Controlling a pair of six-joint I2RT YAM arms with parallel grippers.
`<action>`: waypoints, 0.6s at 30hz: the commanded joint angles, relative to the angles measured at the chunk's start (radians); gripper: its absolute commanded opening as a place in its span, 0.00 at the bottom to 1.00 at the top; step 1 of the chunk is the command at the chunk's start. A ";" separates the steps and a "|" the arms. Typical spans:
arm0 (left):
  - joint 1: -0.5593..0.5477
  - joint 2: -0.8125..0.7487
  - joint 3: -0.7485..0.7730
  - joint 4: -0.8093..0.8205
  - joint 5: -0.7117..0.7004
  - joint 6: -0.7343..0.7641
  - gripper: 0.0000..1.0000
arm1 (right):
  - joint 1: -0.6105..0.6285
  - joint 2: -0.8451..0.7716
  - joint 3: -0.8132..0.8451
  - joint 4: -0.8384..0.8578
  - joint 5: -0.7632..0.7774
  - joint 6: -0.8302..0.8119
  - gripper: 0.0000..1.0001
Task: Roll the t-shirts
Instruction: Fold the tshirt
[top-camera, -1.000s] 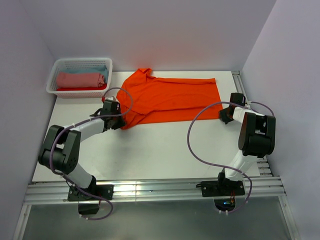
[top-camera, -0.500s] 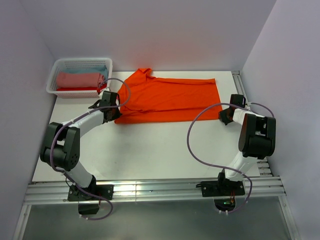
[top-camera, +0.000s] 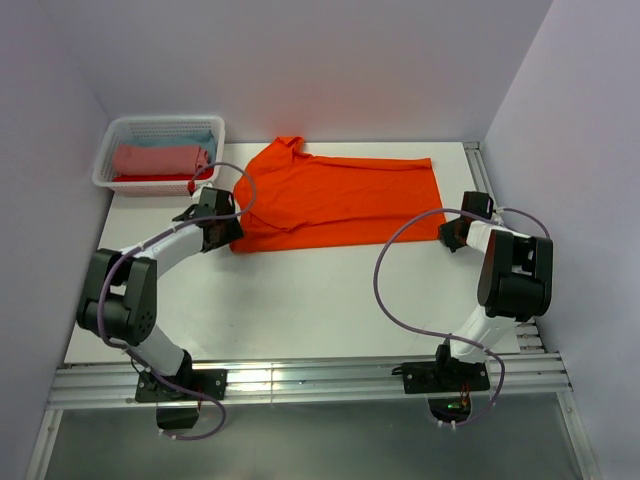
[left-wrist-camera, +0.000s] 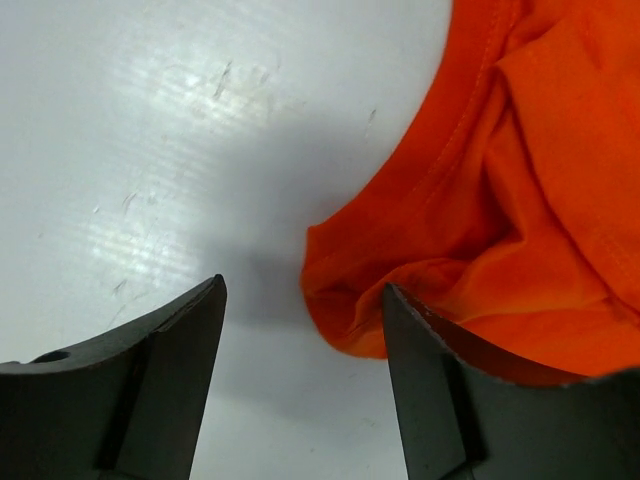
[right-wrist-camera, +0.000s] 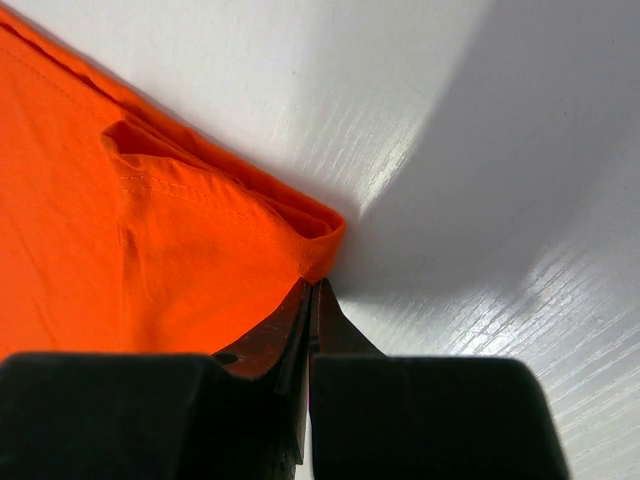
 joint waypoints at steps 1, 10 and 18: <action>0.027 -0.118 -0.046 0.064 0.046 -0.021 0.69 | -0.014 -0.044 -0.025 0.033 -0.002 -0.018 0.00; 0.022 -0.321 -0.264 0.213 0.224 -0.126 0.67 | -0.017 -0.050 -0.036 0.048 -0.007 -0.013 0.00; 0.005 -0.290 -0.345 0.346 0.256 -0.170 0.62 | -0.020 -0.048 -0.039 0.056 -0.017 -0.018 0.00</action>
